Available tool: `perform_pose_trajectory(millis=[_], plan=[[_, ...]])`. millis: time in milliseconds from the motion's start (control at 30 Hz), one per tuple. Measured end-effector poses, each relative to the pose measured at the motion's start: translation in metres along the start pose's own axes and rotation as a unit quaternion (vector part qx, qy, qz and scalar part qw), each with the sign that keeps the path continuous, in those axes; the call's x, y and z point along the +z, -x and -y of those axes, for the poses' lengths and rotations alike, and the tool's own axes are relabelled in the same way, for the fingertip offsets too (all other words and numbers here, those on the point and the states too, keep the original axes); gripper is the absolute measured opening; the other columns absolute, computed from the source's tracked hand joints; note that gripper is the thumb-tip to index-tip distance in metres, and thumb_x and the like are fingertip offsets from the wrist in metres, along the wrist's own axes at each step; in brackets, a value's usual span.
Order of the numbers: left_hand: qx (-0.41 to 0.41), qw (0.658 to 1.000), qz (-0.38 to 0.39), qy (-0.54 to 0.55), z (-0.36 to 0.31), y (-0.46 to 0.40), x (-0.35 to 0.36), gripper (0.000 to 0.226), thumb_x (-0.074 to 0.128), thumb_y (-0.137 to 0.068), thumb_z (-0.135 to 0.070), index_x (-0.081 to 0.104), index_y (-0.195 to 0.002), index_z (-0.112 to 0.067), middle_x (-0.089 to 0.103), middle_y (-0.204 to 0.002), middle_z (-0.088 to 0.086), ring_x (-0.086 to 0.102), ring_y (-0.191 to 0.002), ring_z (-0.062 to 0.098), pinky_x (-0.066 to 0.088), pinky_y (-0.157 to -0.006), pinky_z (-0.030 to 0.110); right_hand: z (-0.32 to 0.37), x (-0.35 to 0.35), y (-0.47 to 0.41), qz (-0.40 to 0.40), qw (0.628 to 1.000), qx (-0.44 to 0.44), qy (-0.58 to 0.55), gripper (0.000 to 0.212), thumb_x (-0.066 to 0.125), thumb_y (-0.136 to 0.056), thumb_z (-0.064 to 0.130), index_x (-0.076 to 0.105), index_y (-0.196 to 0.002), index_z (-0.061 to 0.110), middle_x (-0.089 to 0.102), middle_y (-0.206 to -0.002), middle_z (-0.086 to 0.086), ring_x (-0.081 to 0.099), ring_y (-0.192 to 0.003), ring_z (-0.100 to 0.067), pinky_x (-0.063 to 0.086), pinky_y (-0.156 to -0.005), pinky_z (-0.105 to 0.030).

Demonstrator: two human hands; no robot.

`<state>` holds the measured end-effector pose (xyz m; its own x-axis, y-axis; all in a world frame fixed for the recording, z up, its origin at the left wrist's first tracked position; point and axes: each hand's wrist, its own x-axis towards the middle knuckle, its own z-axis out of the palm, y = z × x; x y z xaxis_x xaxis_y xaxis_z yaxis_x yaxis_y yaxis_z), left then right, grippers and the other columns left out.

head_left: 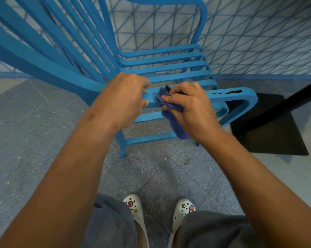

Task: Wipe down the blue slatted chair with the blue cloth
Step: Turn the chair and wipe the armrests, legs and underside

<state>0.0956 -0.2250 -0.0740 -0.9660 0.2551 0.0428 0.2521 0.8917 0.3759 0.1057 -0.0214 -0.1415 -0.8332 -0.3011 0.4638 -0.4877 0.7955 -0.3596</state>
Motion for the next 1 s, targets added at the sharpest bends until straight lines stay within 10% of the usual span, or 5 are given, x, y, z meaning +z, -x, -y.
perform_pose_trajectory(millis=[1000], plan=[[0.029, 1.0, 0.008, -0.002, 0.001, 0.002, -0.002, 0.035, 0.075, -0.089, -0.018, 0.069, -0.123, -0.018, 0.074, -0.113, -0.003, 0.065, -0.11, 0.022, 0.05, -0.099, 0.044, -0.029, -0.035, 0.005, 0.029, 0.995, 0.065, 0.068, 0.019, 0.076, -0.086, 0.028, 0.079, -0.103, 0.022, 0.066, -0.101, -0.002, 0.058, -0.092, -0.034, 0.044, -0.08, -0.051]])
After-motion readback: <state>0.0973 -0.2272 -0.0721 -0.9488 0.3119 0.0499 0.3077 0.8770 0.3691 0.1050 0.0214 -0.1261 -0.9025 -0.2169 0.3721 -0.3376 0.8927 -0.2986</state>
